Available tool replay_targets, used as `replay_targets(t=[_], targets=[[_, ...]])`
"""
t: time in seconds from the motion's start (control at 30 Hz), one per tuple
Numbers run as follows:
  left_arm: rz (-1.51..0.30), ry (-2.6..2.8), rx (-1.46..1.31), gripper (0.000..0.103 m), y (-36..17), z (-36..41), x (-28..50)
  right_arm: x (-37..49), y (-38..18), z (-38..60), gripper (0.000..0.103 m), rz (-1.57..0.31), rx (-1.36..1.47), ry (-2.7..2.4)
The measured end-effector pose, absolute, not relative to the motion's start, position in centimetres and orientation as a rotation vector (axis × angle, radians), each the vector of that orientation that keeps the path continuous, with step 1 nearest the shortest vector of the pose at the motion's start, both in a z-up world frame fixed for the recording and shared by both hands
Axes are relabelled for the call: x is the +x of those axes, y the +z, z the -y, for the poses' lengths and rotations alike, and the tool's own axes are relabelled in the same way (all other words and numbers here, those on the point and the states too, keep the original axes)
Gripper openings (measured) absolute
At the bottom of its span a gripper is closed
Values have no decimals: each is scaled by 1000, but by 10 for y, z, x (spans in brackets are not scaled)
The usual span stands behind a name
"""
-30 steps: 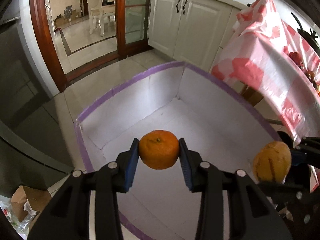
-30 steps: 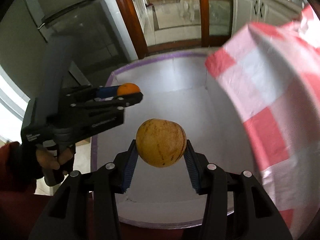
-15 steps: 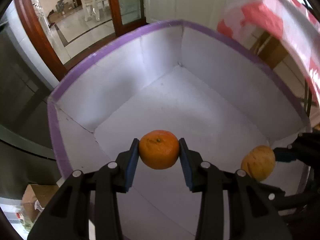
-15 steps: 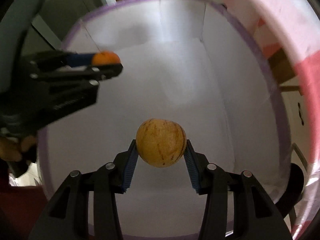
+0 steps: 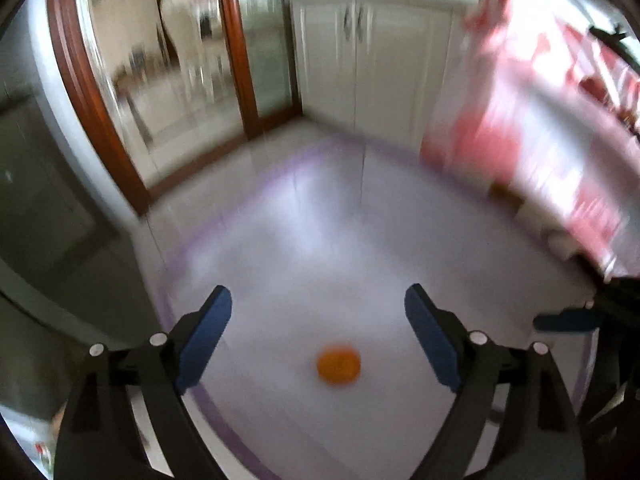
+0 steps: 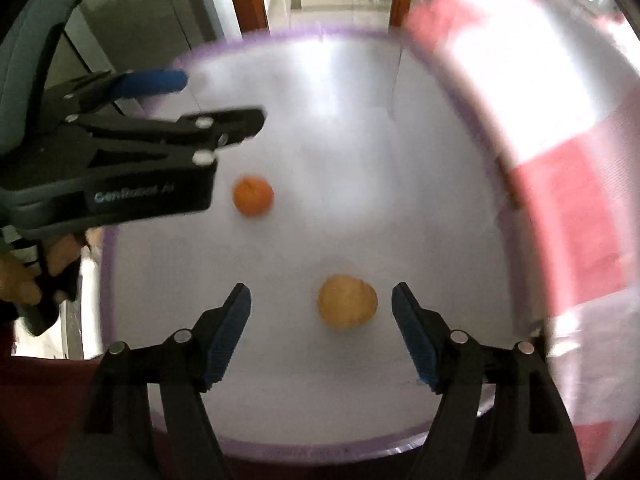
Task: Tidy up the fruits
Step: 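Open both tools to drop the mandarin and pepino into the box, then move both open tools back over the fruits on the table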
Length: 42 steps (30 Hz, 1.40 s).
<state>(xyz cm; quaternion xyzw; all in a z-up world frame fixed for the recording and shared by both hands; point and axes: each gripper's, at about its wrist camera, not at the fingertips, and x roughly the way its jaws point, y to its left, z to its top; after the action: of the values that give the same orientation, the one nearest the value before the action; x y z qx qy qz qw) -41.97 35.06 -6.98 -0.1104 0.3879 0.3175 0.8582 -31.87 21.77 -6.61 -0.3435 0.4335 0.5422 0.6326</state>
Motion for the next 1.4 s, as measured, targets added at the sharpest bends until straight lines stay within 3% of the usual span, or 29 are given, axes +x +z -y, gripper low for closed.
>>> replay_targets(t=[0.03, 0.2, 0.27, 0.4, 0.53, 0.83, 1.1, 1.4], targets=[[-748, 678, -182, 101, -51, -345, -421, -317, -51, -213, 74, -963, -748, 1260], [-499, 714, -5, 102, 36, -317, -415, -306, 30, -171, 82, -759, -544, 1304], [-474, 684, 26, 102, 61, -304, -401, -303, 60, -147, 87, -666, -459, 1277], [-435, 525, 54, 102, 99, -270, -355, -266, 123, -69, 87, -453, -265, 1100], [-435, 336, 17, 102, 115, -234, -292, -221, 146, -6, 87, -397, -150, 873], [-638, 86, -147, 102, 73, -147, -81, -50, 96, 125, 87, -602, 139, 323], [-685, 117, -259, 102, 40, -123, 29, 39, 58, 184, 87, -700, 248, 117], [-628, 88, -413, 101, 33, -143, 29, 141, 43, 169, 61, -782, 257, 129]])
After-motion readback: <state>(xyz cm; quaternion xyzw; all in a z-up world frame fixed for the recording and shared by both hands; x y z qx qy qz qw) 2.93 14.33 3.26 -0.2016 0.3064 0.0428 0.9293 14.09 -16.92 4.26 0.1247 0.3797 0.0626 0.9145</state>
